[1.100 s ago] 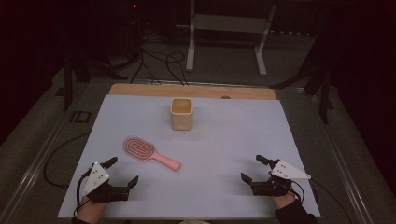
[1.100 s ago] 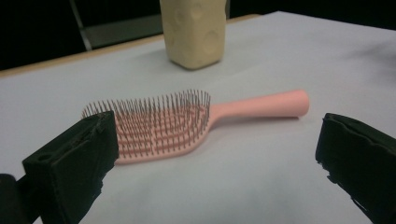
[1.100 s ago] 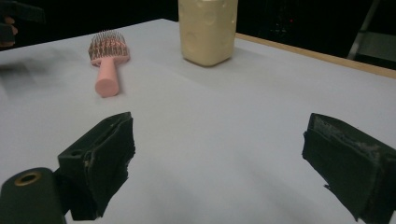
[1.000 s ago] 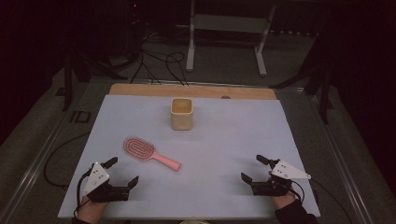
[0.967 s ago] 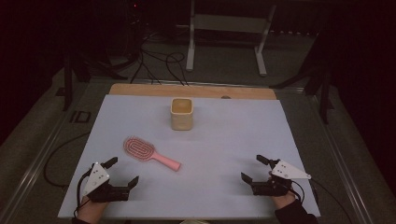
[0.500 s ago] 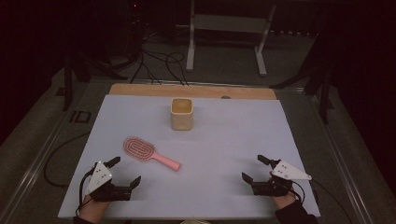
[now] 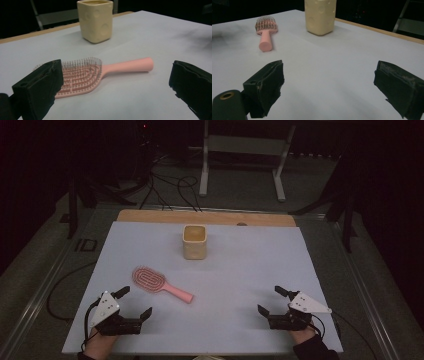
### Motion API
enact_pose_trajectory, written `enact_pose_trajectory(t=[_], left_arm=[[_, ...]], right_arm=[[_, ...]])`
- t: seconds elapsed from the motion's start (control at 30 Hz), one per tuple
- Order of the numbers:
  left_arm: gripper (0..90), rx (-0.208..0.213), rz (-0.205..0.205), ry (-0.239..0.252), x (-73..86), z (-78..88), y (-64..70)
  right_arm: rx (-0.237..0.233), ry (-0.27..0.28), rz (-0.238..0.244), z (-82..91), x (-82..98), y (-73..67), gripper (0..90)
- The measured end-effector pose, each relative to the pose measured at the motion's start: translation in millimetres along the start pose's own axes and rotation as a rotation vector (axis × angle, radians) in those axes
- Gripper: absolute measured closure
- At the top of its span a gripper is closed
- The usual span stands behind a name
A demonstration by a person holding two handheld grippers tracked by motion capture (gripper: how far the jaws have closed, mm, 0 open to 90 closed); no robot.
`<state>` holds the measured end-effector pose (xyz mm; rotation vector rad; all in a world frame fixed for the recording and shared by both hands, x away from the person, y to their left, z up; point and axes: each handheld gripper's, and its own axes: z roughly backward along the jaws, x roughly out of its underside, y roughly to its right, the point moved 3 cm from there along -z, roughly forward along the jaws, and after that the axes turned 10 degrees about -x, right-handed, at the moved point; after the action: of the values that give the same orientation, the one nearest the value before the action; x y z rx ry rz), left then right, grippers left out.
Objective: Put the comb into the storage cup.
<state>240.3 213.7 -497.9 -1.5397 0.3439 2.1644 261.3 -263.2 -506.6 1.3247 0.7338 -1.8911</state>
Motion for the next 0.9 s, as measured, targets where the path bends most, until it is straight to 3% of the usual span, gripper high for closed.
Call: enact_pose_trajectory(t=[0.43,0.9], left_arm=[[0.2,0.059,-0.009,-0.042,-21.0,-4.5,2.4],[0.2,0.066,-0.007,-0.088,-47.2,-19.2,3.0]], right_arm=[[0.007,0.011,-0.005,-0.1,-0.4,0.3,8.8],[0.012,0.016,-0.013,0.5,-0.1,0.7,8.8]])
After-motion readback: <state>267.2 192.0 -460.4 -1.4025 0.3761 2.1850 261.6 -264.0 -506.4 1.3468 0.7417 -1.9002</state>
